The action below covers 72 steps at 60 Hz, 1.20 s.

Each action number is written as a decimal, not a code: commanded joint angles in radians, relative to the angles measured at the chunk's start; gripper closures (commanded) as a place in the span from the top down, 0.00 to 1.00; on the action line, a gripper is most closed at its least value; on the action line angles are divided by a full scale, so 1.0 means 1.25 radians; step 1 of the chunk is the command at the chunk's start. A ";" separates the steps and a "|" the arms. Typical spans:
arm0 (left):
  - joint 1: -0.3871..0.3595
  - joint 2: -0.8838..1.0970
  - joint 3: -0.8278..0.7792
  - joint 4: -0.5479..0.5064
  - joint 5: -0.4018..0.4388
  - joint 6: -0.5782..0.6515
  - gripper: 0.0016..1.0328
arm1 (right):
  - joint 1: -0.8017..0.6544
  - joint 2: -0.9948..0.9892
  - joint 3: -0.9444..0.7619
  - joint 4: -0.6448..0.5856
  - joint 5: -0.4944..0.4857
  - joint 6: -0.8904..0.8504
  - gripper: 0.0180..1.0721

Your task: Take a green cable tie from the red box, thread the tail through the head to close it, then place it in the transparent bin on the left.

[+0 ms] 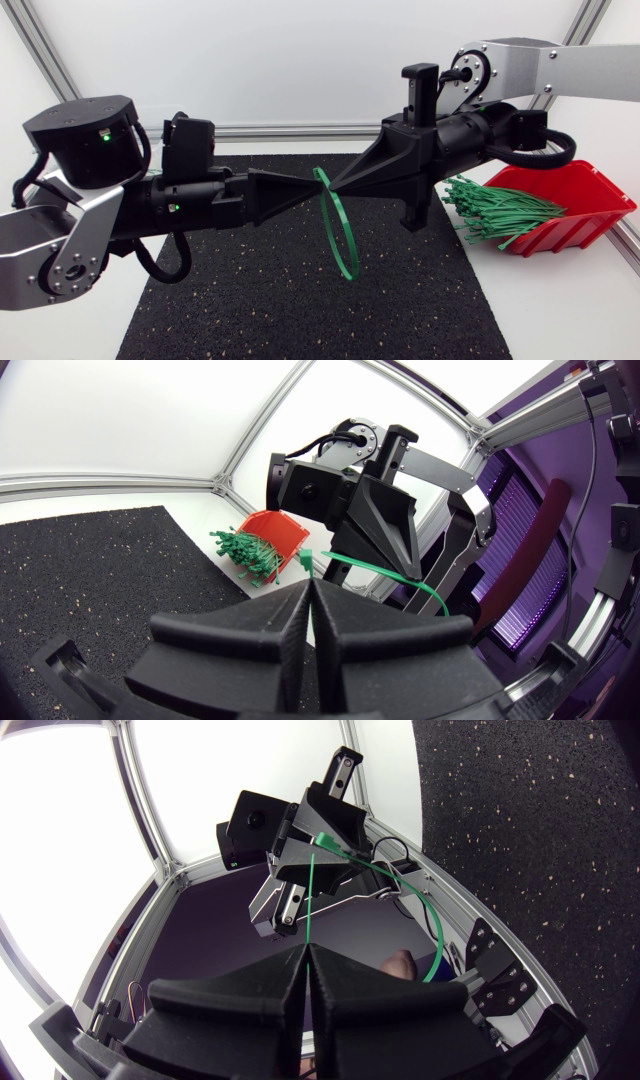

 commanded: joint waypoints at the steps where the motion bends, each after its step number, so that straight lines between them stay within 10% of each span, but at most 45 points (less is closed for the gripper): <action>1: -0.001 0.008 0.006 0.013 0.004 0.004 0.04 | 0.004 0.018 -0.020 -0.102 -0.032 -0.009 0.06; 72: -0.026 -0.023 -0.011 0.009 0.004 -0.003 0.04 | 0.003 0.032 -0.019 -0.093 -0.032 -0.009 0.06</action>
